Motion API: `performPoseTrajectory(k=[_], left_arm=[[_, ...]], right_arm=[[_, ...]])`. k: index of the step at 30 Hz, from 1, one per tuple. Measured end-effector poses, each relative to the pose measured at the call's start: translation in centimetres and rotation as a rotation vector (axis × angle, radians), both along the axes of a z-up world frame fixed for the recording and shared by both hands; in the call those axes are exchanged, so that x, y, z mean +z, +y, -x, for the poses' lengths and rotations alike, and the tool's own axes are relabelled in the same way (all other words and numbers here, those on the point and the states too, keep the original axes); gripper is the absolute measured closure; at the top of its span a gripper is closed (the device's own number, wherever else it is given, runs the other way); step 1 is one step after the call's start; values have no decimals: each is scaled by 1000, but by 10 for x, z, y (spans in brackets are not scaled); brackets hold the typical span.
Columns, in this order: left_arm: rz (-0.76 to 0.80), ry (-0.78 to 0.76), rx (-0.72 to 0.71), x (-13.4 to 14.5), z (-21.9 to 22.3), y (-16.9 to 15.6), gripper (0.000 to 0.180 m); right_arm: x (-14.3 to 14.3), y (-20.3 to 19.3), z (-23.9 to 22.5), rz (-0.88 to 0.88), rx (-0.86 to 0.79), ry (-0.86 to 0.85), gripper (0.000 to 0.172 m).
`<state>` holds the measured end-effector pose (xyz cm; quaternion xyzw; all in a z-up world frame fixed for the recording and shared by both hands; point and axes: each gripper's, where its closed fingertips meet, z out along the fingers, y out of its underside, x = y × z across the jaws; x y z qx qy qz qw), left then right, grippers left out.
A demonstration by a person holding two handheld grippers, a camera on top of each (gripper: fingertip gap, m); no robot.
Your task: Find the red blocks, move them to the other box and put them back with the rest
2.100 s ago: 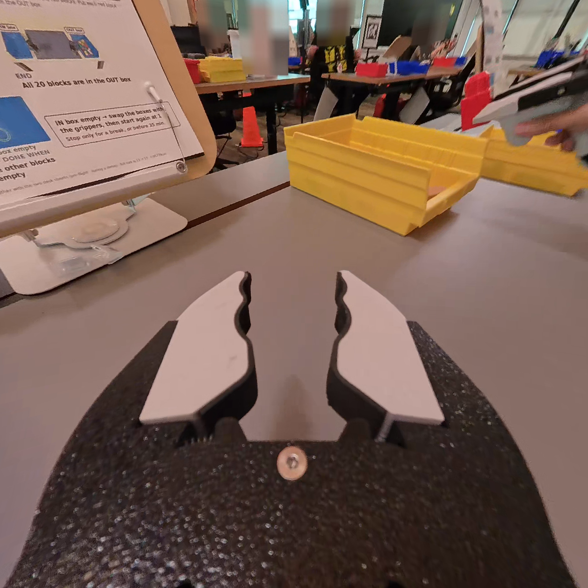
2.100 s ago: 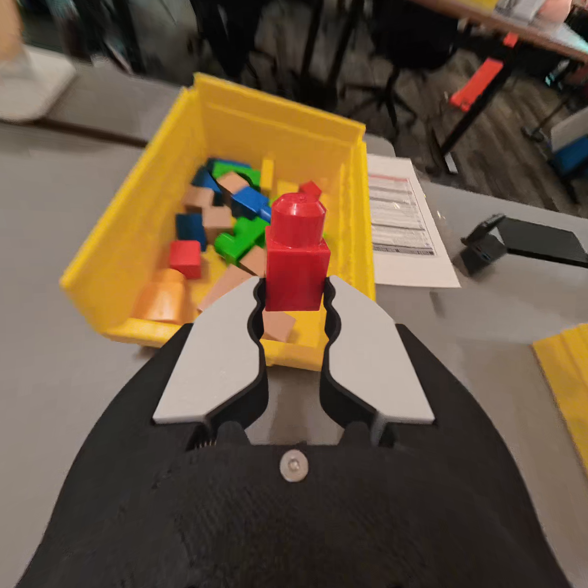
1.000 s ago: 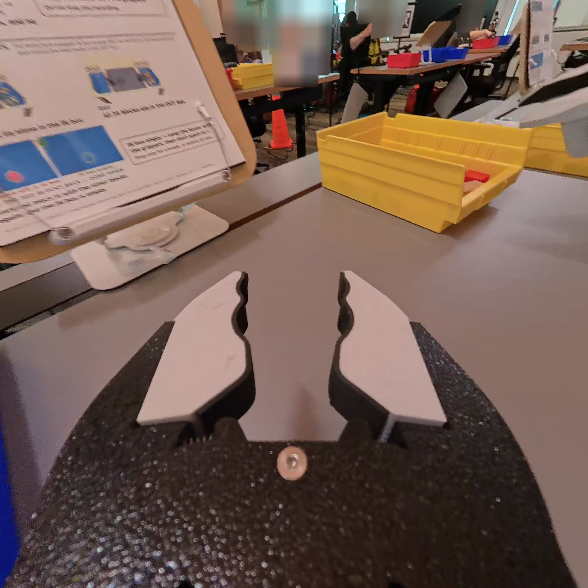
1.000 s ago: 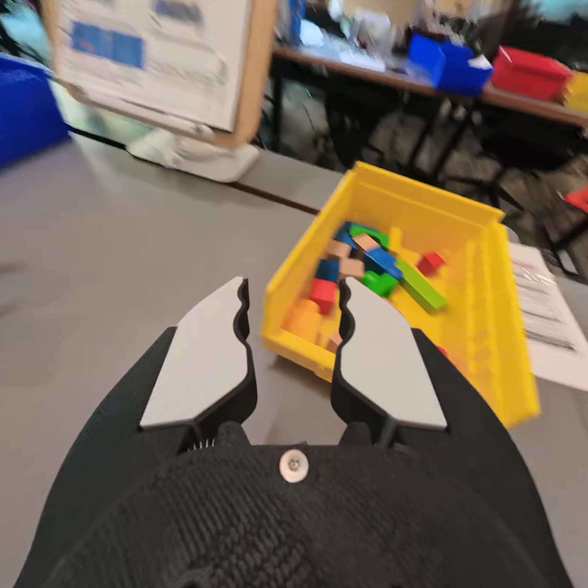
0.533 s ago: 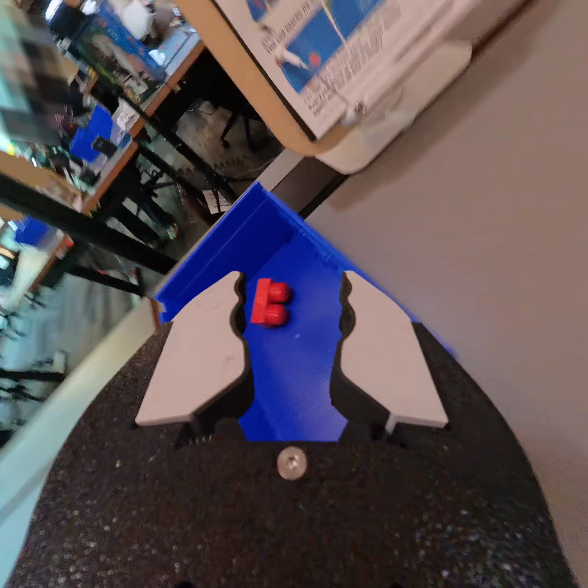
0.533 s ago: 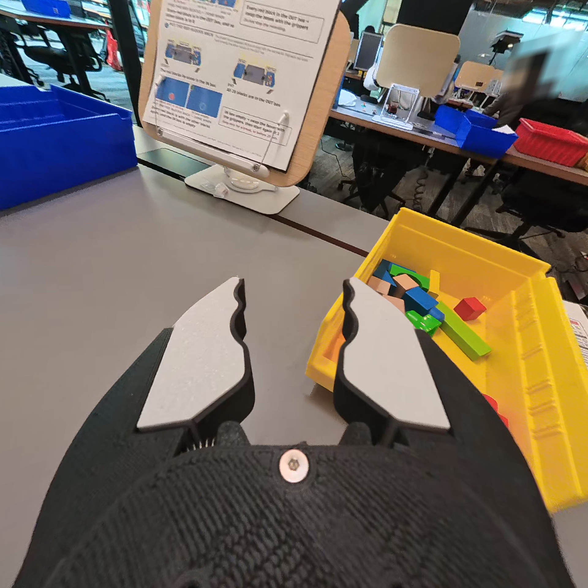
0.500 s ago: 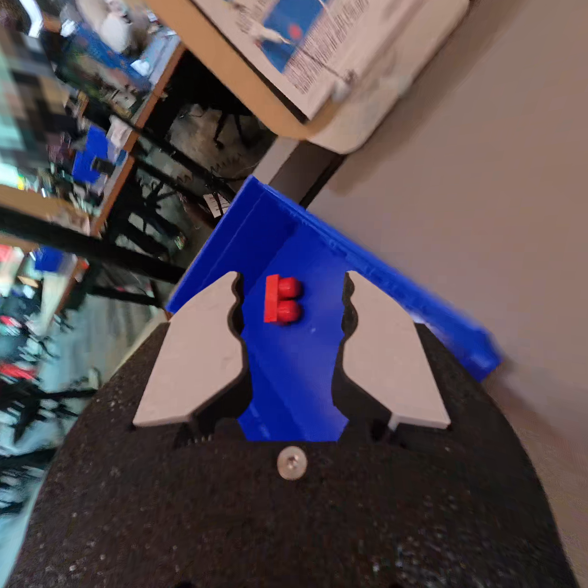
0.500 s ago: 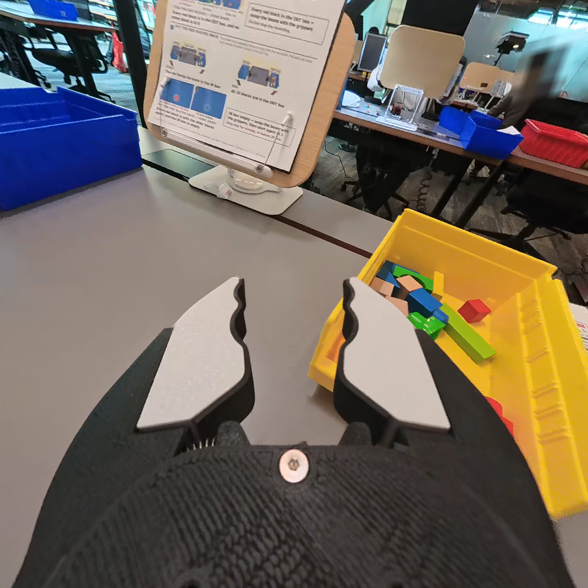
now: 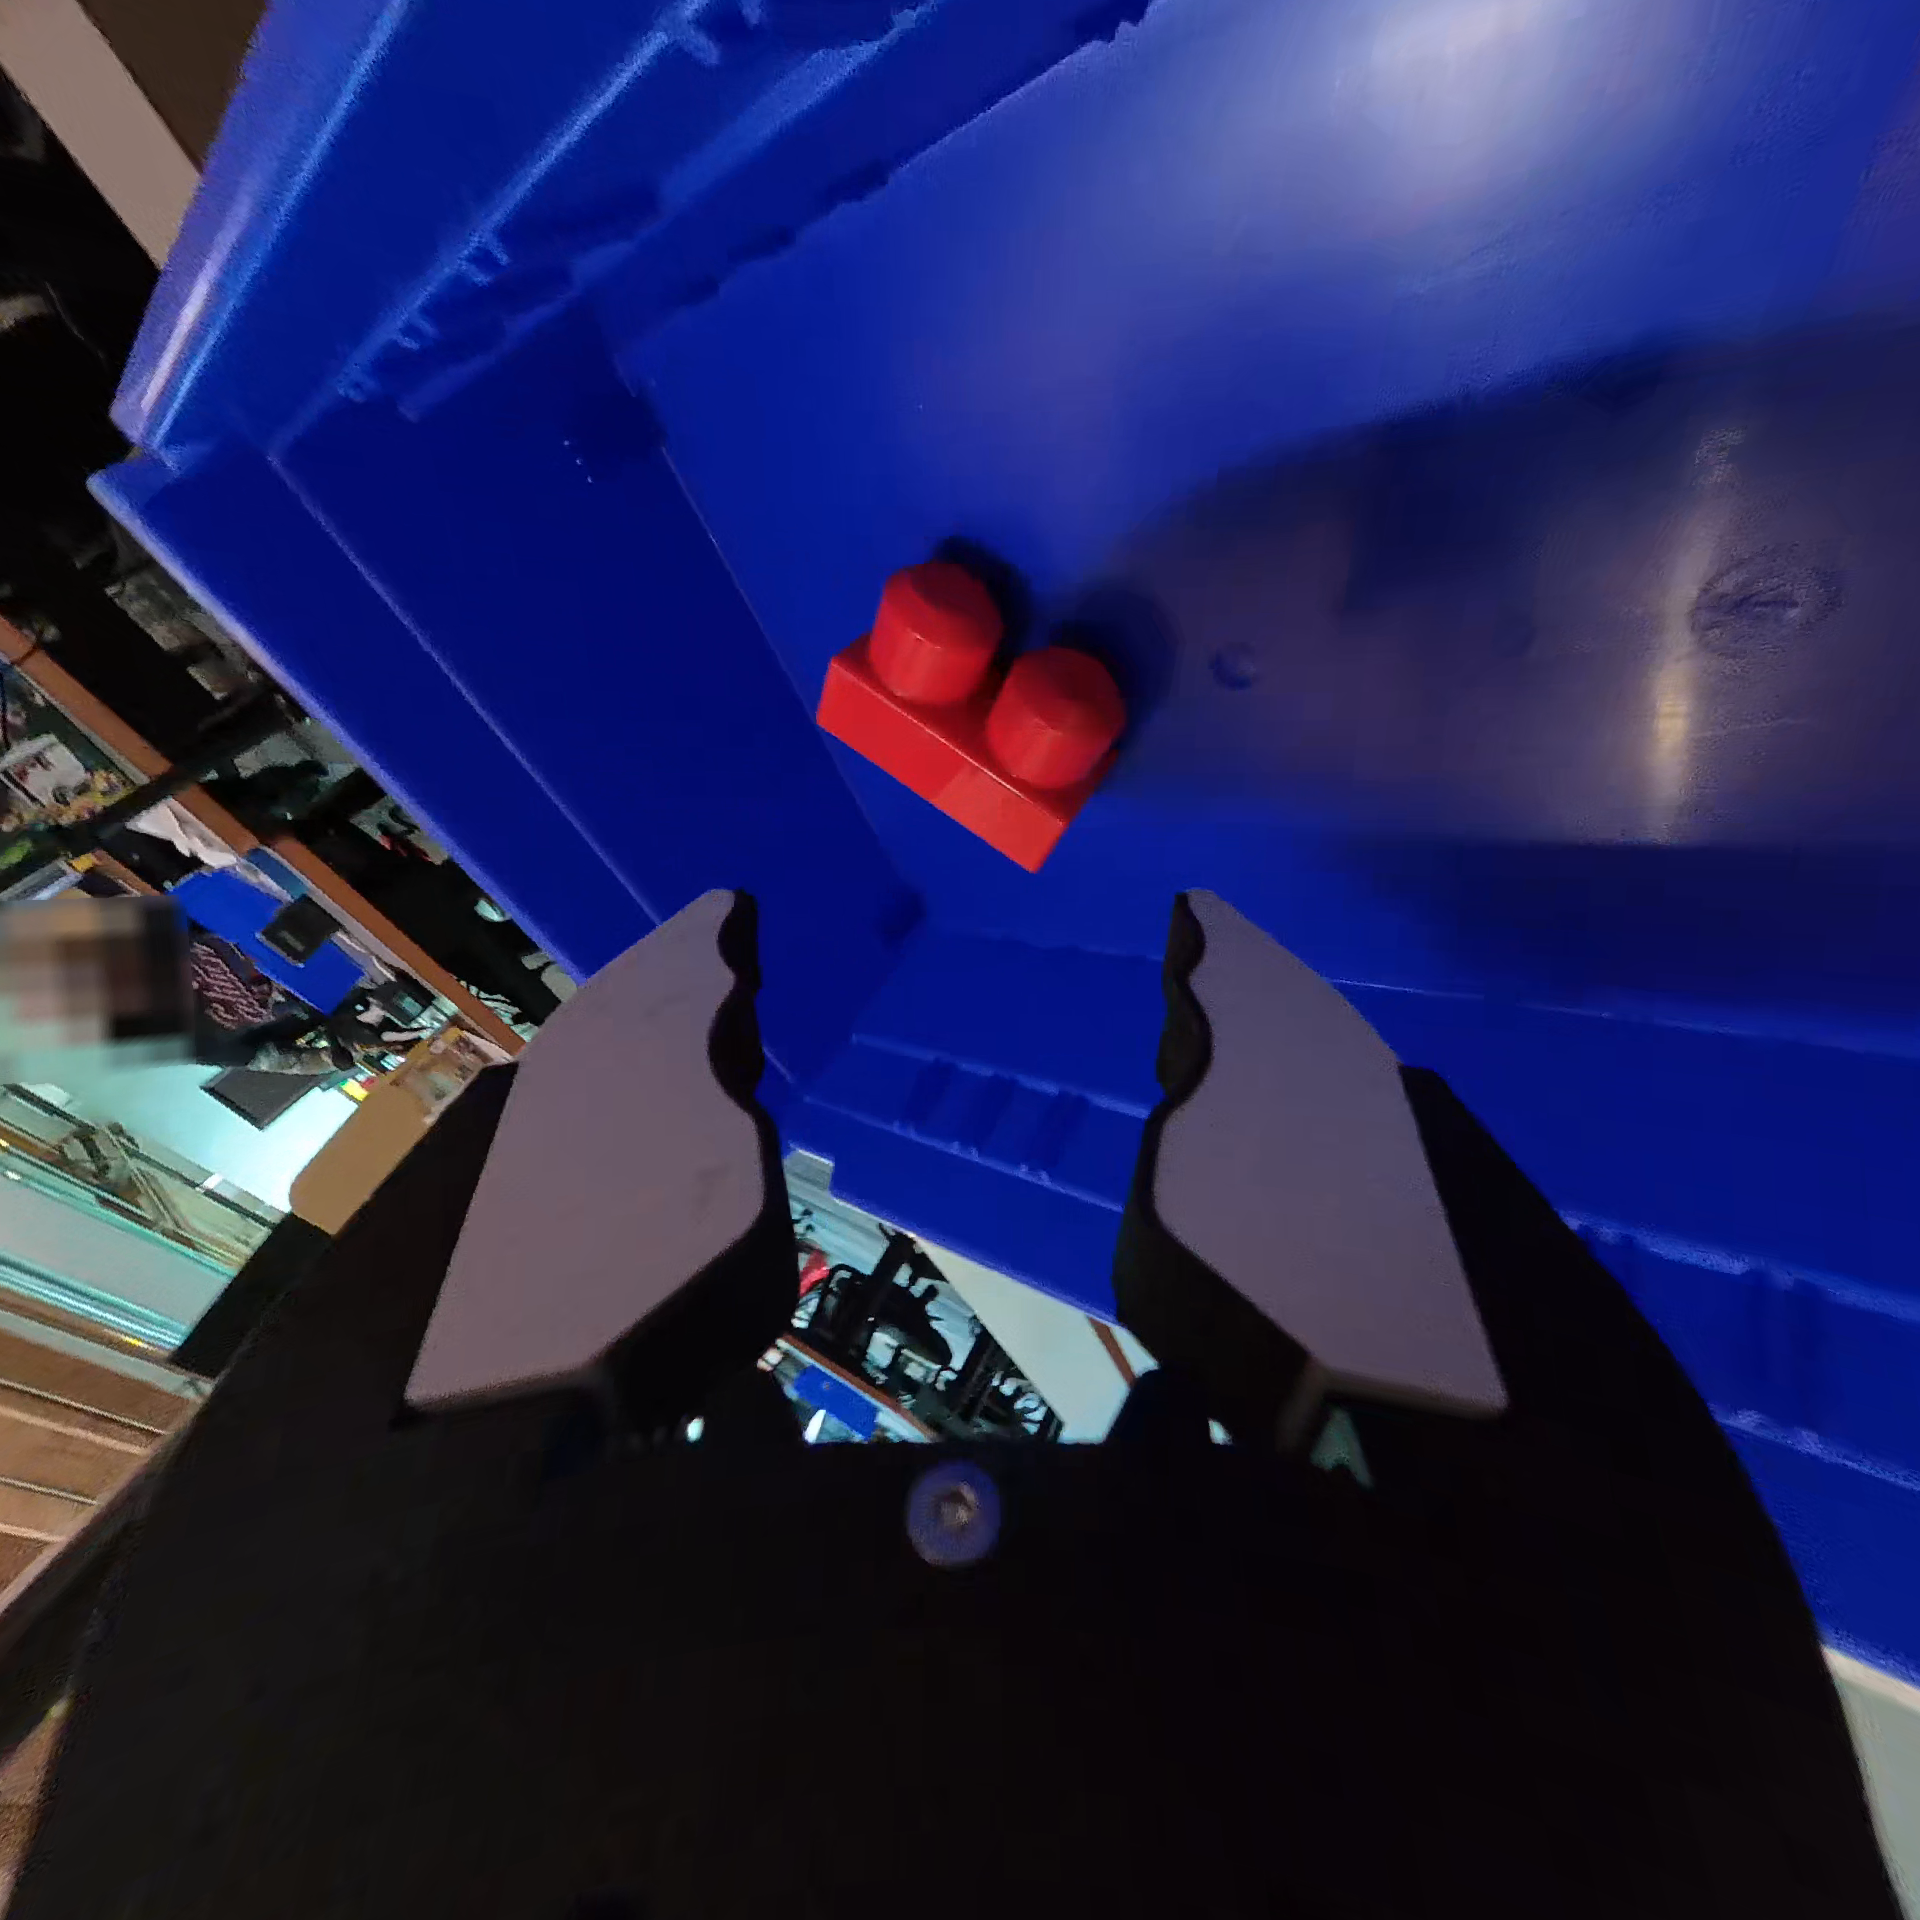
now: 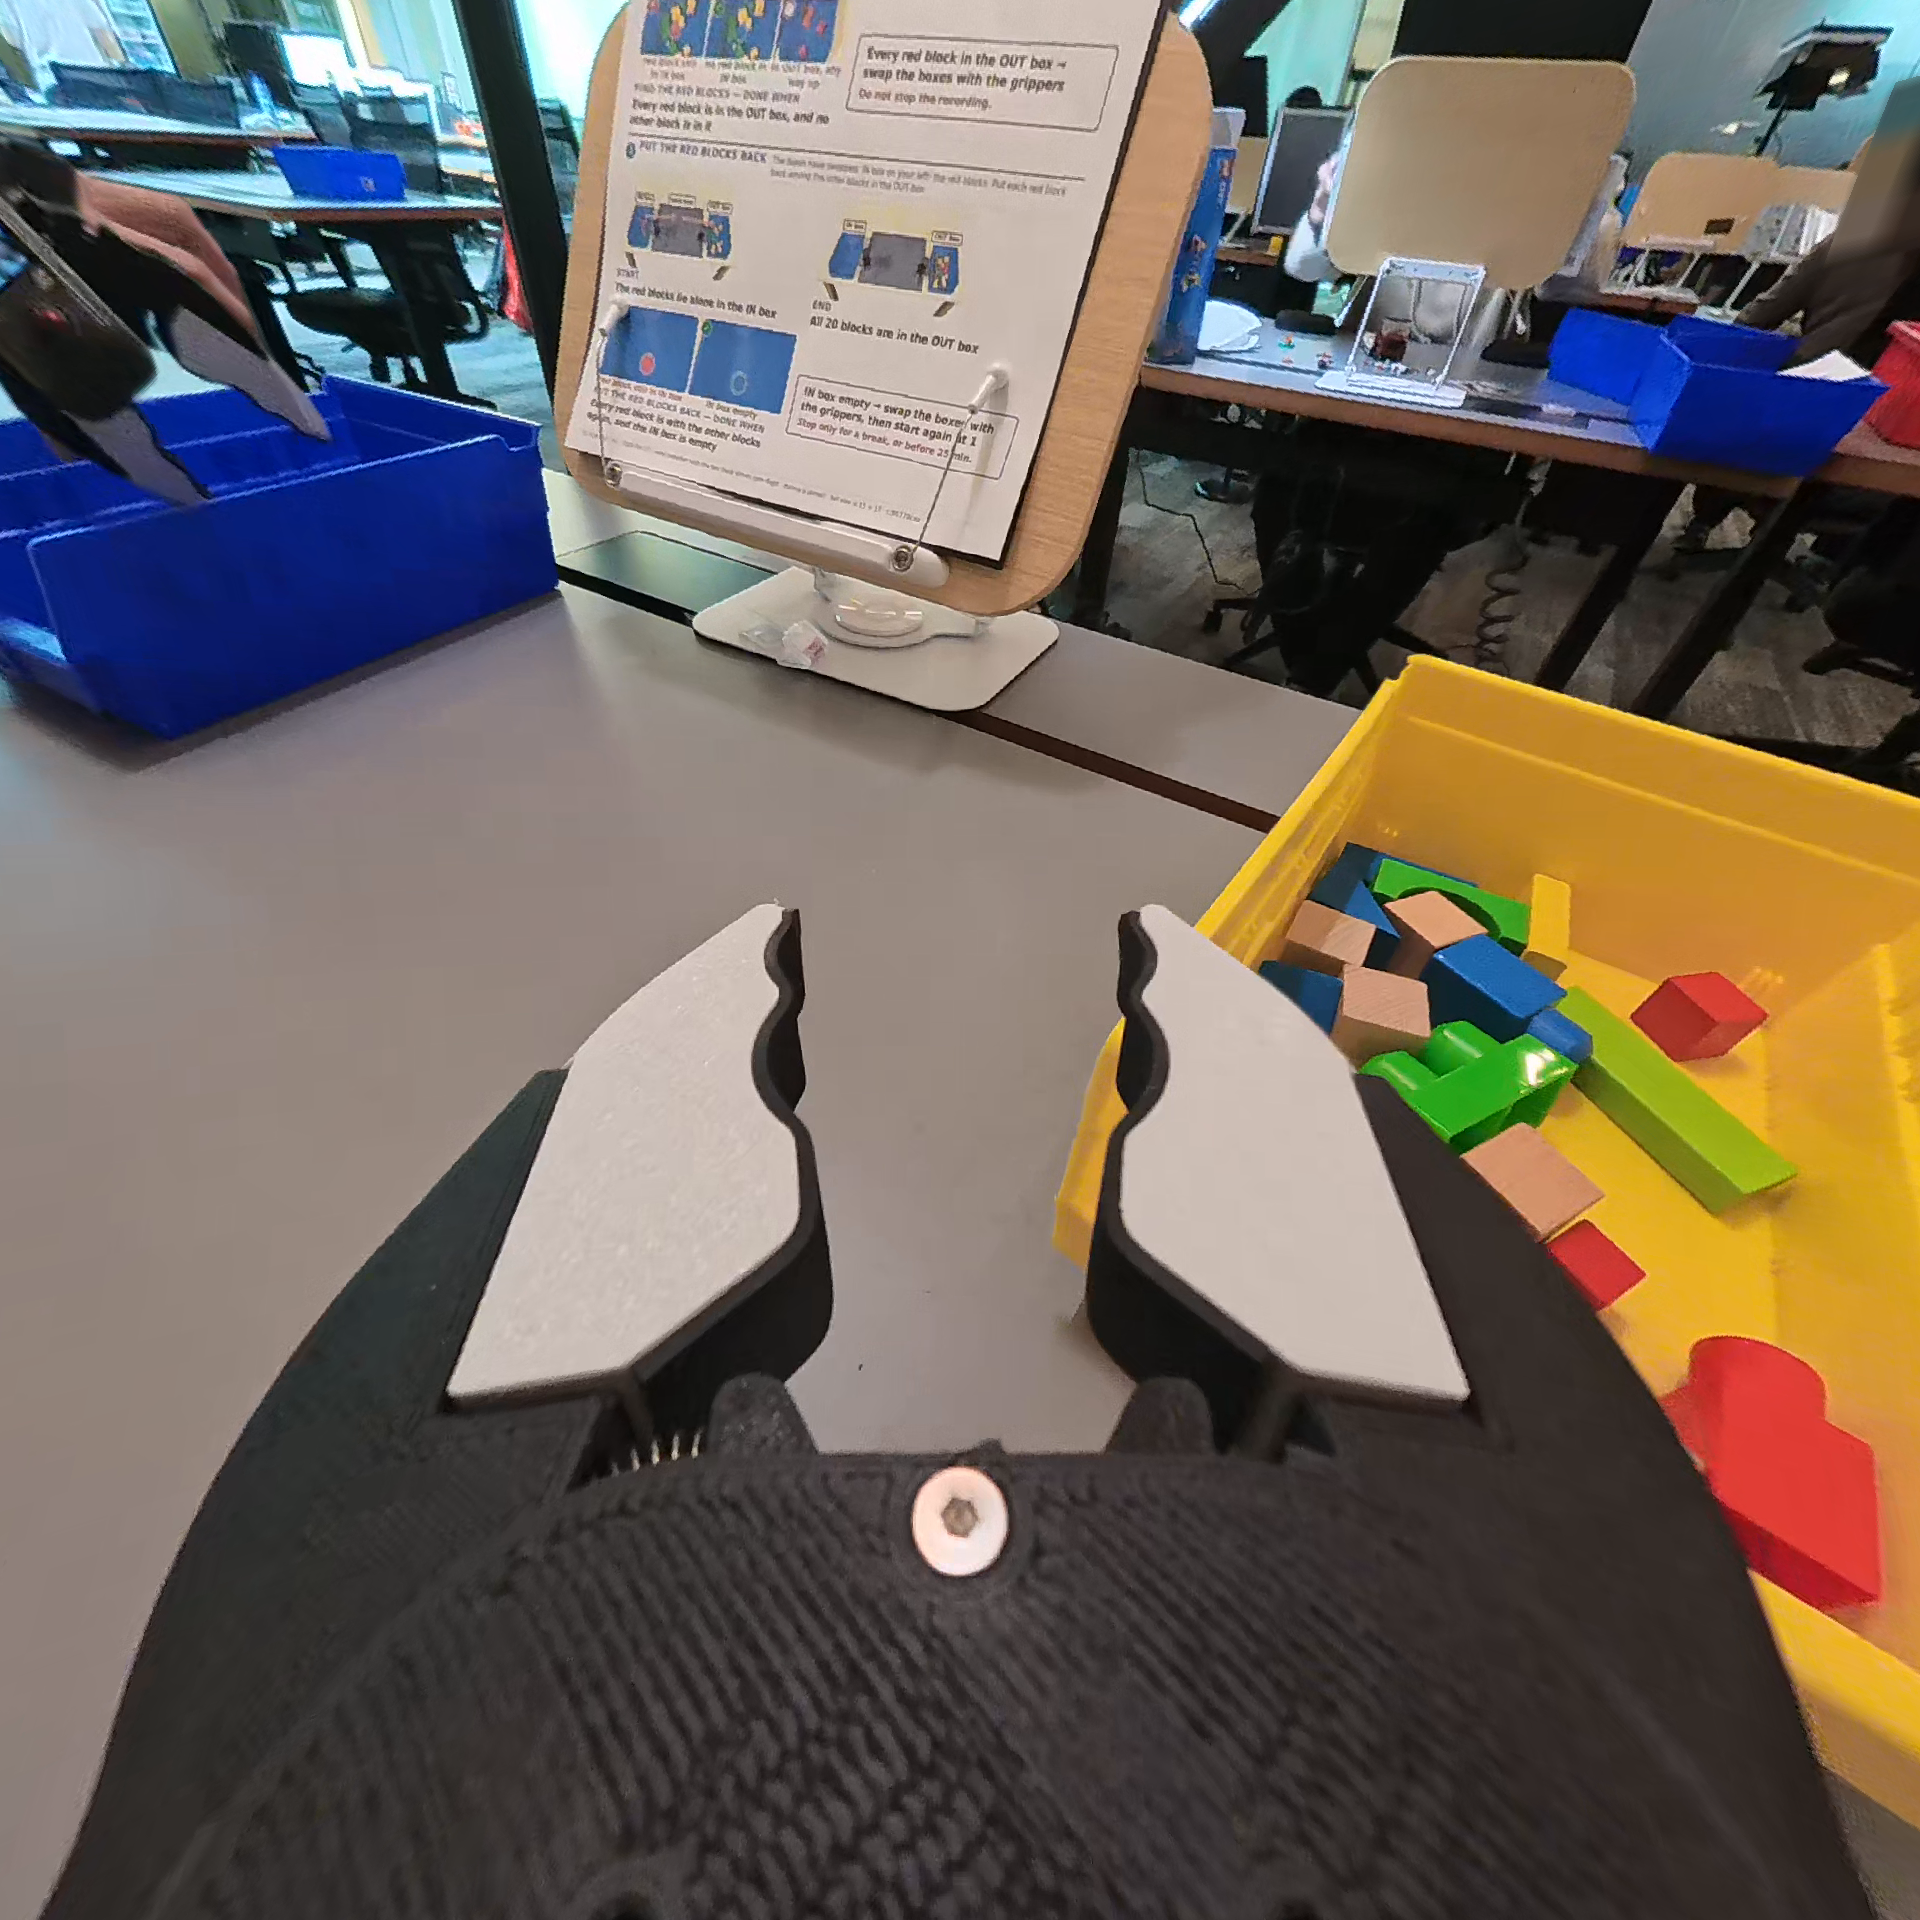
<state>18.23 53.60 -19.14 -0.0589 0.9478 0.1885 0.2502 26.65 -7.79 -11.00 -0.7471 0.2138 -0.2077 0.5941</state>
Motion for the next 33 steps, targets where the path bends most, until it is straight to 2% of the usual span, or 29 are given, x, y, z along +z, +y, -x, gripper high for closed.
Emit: performPoseTrajectory(k=[3,9,14,21,28,33], left_arm=[[-86,10,-74,-5,-12,8,107],[-160,-48,-139,-6,-24,26,96],[-115,-16,-219,-19,-23,18,86],[-68,77,-248,-31,-24,9,85],[-41,125,-245,-45,-33,11,92],[-21,190,-226,-58,-29,14,106]], right_arm=[[-4,-4,-4,6,-17,10,112],[-9,-6,-8,-17,-29,32,113],[-11,-2,-9,-39,-15,50,114],[-19,-6,-13,-29,-27,74,113],[-27,-4,-15,-5,-23,82,113],[-28,-2,-15,-7,-20,84,113]])
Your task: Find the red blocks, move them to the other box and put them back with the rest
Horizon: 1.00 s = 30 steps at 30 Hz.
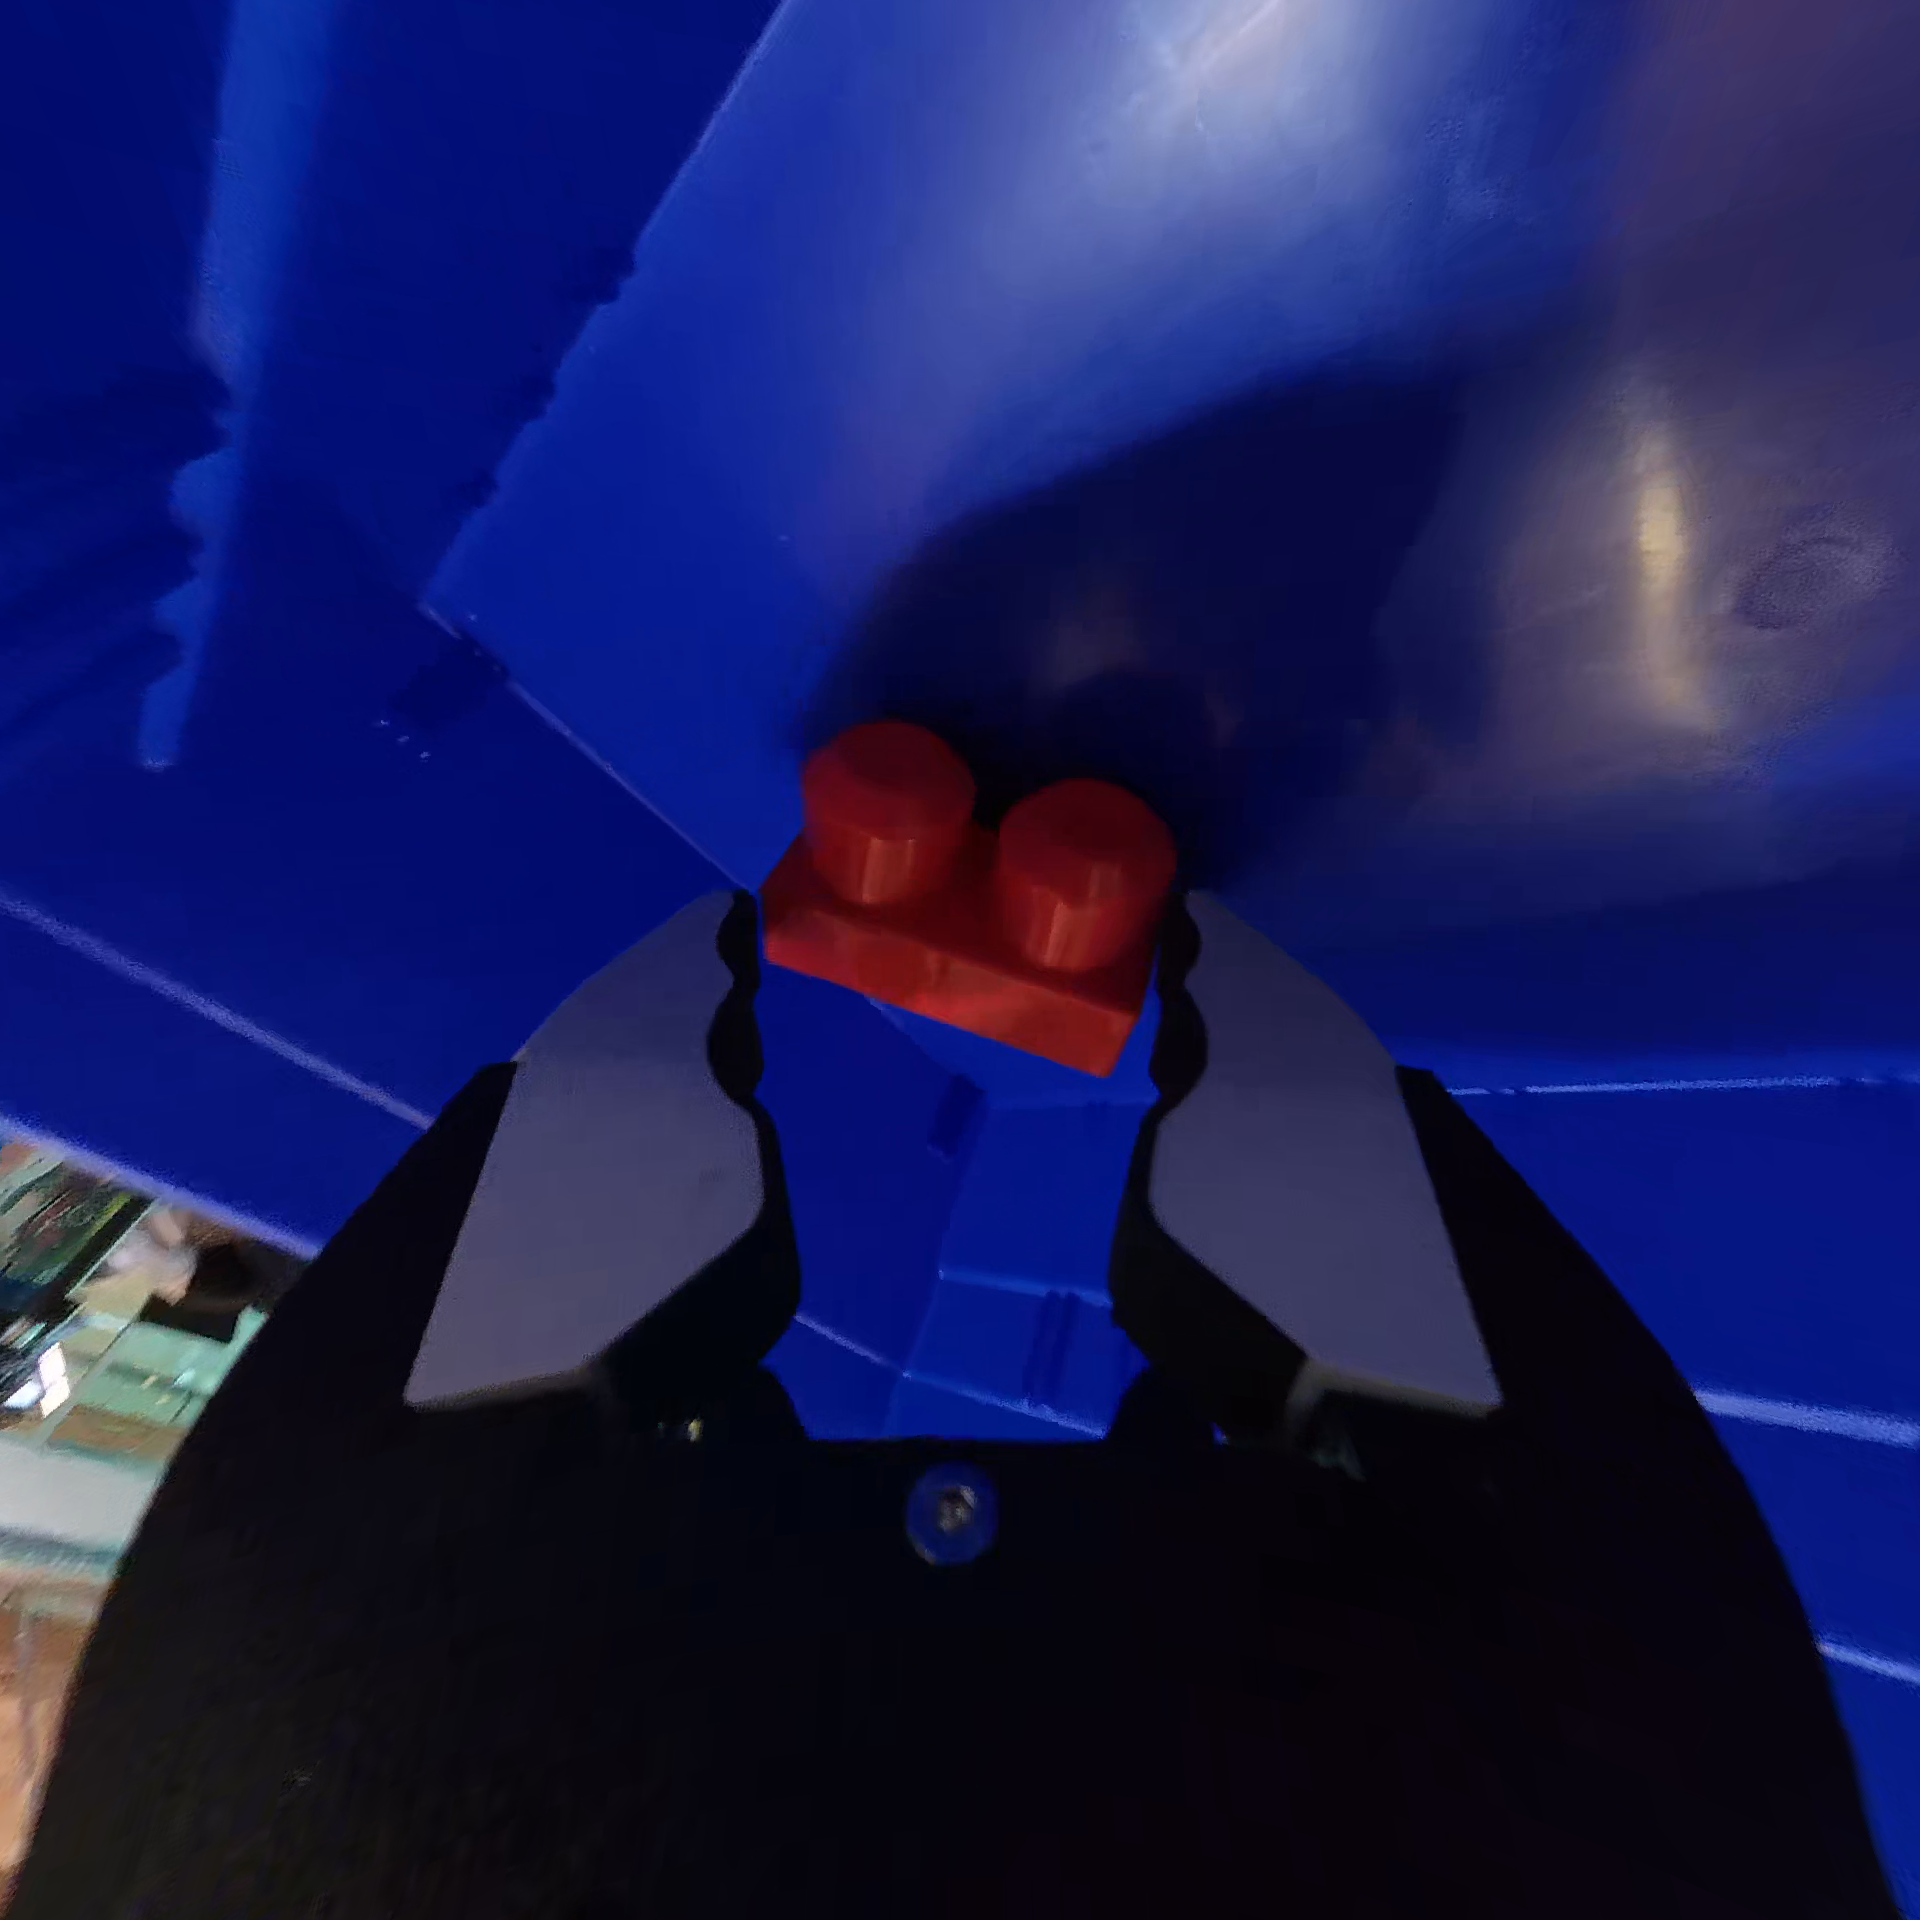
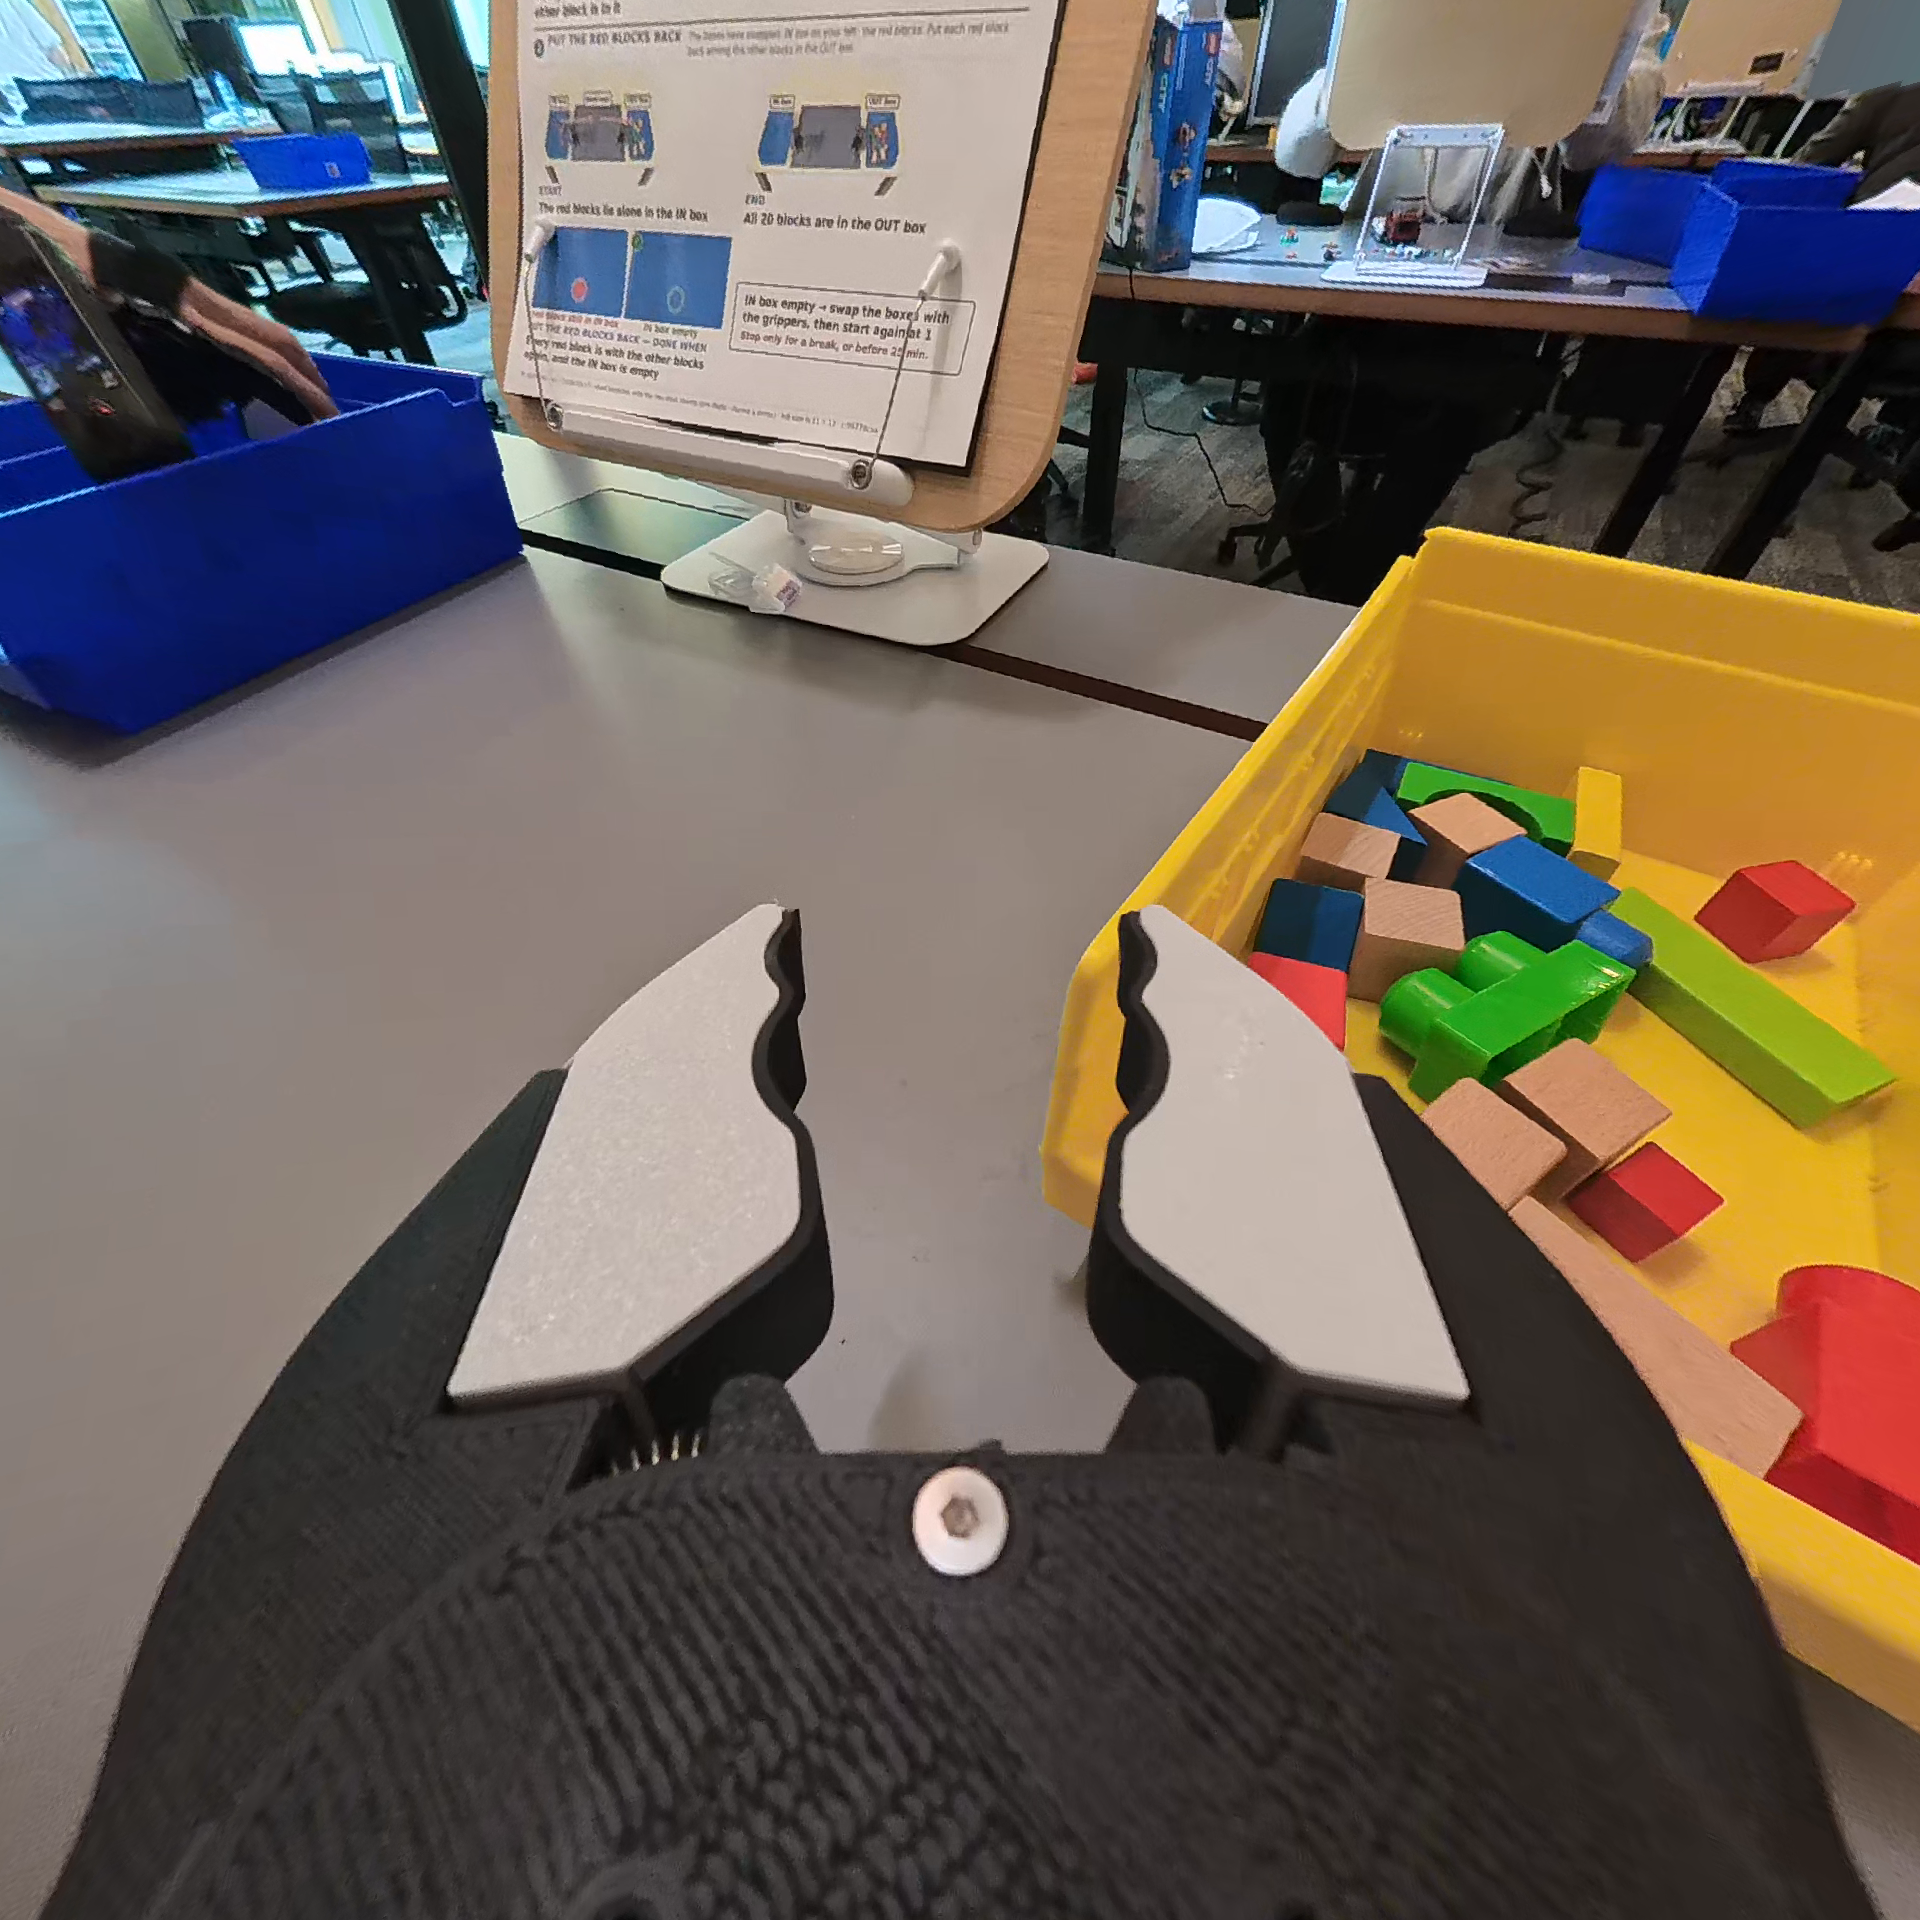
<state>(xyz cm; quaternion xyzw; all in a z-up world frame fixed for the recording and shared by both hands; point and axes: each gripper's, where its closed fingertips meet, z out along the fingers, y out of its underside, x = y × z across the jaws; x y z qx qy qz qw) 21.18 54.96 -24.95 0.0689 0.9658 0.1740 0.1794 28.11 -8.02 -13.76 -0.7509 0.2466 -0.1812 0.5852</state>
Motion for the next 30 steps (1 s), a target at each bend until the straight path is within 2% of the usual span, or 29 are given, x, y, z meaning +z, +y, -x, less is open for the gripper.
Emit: performPoseTrajectory(k=[5,9,11,15,18,21,26,30], left_arm=[[99,38,164,-1,7,-3,108],[221,-69,273,16,7,-15,108],[345,-184,362,41,2,-22,108],[701,-467,553,117,0,-42,108],[1025,-545,630,165,16,-86,109],[1302,-508,656,190,37,-147,109],[1640,-354,621,198,63,-255,109],[1715,-281,470,191,75,-338,109]], right_arm=[[1,-1,0,1,0,-6,113],[8,-4,2,-26,-3,-15,113],[12,-3,4,-42,8,-16,112],[20,5,11,-38,24,-55,111],[24,19,22,-14,65,-106,110],[28,41,41,-15,142,-122,109],[40,80,80,-21,274,-202,109],[48,99,110,-84,375,-172,109]])
